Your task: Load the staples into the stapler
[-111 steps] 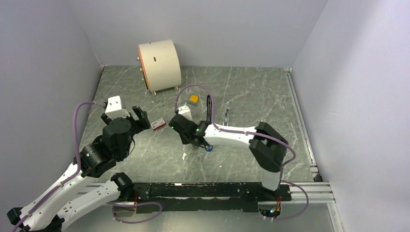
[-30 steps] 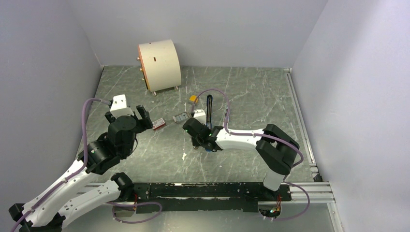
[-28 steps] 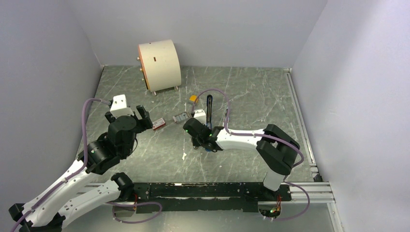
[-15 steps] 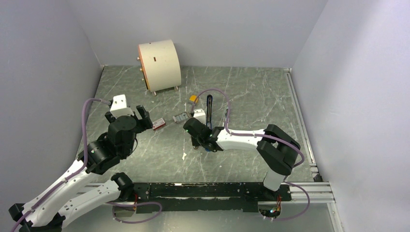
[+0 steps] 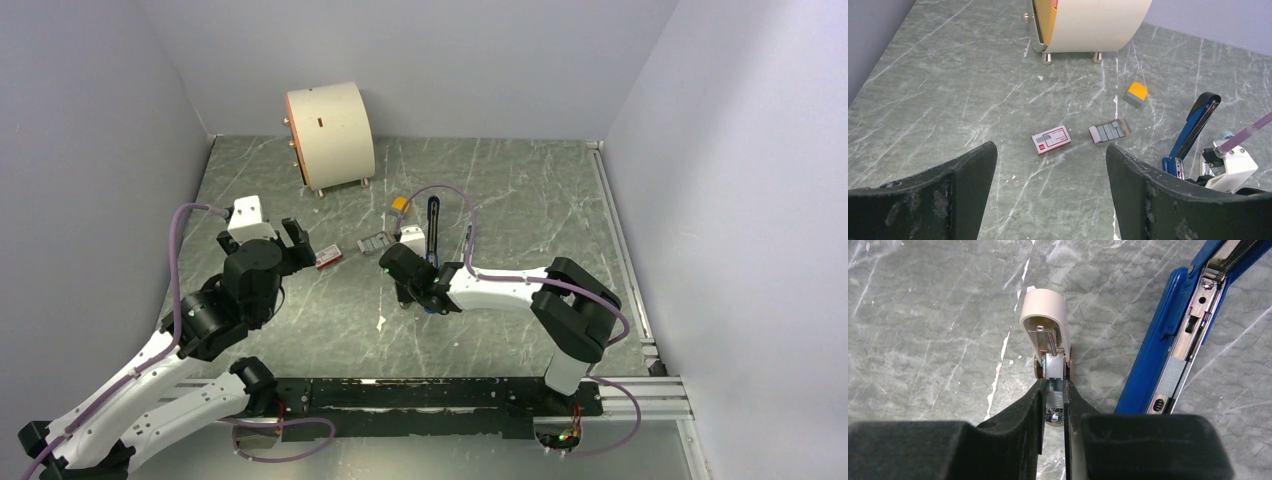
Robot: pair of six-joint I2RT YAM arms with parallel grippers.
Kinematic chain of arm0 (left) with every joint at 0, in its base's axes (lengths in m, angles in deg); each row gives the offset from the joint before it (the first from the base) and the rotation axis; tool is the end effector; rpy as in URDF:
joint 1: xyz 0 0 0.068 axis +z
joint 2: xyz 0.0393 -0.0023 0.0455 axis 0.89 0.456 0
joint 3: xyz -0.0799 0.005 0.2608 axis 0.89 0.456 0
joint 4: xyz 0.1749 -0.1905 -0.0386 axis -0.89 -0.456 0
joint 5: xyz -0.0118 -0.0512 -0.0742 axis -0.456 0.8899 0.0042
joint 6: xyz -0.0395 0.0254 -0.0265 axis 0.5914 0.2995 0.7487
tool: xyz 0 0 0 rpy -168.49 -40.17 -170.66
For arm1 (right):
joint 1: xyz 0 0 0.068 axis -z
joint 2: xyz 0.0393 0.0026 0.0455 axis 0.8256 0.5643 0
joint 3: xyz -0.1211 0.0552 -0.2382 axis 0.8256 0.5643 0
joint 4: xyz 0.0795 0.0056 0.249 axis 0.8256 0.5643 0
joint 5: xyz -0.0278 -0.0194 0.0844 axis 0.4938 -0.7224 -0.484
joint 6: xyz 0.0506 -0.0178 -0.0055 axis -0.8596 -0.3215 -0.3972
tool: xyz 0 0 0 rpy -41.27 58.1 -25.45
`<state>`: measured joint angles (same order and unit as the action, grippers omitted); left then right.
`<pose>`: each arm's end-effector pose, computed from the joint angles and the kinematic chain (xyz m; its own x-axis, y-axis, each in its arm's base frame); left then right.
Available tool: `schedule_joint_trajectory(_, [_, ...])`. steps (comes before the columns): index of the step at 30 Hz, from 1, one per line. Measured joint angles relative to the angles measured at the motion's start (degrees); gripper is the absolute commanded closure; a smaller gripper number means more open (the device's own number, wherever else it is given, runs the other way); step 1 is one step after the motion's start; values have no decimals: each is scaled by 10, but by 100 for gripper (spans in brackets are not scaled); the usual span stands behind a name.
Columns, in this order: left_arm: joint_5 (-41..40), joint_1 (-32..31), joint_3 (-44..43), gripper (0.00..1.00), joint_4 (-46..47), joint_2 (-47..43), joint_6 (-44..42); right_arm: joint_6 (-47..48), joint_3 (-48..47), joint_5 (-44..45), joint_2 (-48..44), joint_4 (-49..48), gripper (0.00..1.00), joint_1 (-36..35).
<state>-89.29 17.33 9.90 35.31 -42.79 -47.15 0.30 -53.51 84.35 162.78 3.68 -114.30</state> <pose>0.1126 -0.0770 0.3433 -0.2289 -0.2347 -0.9447 -0.1291 0.9693 -0.2095 0.1912 0.2890 0.1703 -0.7276 -0.1536 -0.6685 -0.3141 0.9410 0.1257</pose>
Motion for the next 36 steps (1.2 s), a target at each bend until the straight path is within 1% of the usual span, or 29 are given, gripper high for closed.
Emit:
schedule_joint_trajectory(25, [0,0,0,15,0,0,0,4,0,-4,8,-3,81,0])
schedule_joint_trajectory(29, [0,0,0,15,0,0,0,5,0,-4,8,-3,77,0])
schedule_joint_trajectory(33, [0,0,0,15,0,0,0,6,0,-6,8,-3,71,0])
schedule_joint_trajectory(36, [0,0,0,15,0,0,0,8,0,-6,9,-1,69,0])
